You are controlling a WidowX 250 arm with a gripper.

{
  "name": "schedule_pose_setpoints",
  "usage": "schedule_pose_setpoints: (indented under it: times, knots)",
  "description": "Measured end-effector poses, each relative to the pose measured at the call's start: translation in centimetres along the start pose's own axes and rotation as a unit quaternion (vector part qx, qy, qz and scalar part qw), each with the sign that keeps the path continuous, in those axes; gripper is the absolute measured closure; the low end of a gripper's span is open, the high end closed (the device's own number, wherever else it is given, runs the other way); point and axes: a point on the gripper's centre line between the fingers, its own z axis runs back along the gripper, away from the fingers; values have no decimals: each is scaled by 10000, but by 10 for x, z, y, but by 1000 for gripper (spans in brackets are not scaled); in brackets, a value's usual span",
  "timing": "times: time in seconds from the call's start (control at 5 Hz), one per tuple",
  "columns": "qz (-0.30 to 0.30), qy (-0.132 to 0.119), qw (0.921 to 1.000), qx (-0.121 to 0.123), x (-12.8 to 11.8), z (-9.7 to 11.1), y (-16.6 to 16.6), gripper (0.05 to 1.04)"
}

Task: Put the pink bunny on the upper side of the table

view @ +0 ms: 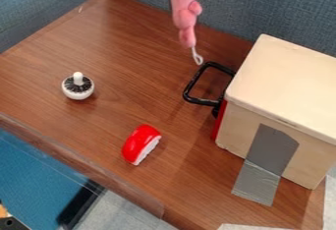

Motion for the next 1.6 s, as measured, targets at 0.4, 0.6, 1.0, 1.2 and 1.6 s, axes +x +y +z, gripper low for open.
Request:
schedule_pose_setpoints:
  times: [0.4,0.6,1.0,1.2,1.6]
  knots:
    - [543,-433,9959,578,33,-31,25,1021]
    - [673,-487,9940,709,46,-52,30,1021]
    - [722,-341,9931,859,62,-74,43,995]
    - [619,-320,9937,883,64,-68,45,828]
    - [280,-421,9948,881,56,-26,47,250]
